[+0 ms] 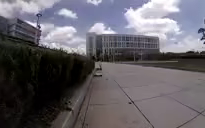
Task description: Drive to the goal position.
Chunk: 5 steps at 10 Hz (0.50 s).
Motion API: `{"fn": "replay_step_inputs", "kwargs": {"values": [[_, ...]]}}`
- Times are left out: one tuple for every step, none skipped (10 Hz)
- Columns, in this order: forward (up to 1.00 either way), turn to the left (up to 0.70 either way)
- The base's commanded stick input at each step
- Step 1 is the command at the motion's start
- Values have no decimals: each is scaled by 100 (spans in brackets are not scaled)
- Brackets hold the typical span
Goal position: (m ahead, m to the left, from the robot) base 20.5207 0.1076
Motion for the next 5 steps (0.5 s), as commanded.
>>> {"fn": "replay_step_inputs", "kwargs": {"values": [[4, 0], [4, 0], [0, 0], [2, 0], [4, 0]]}}
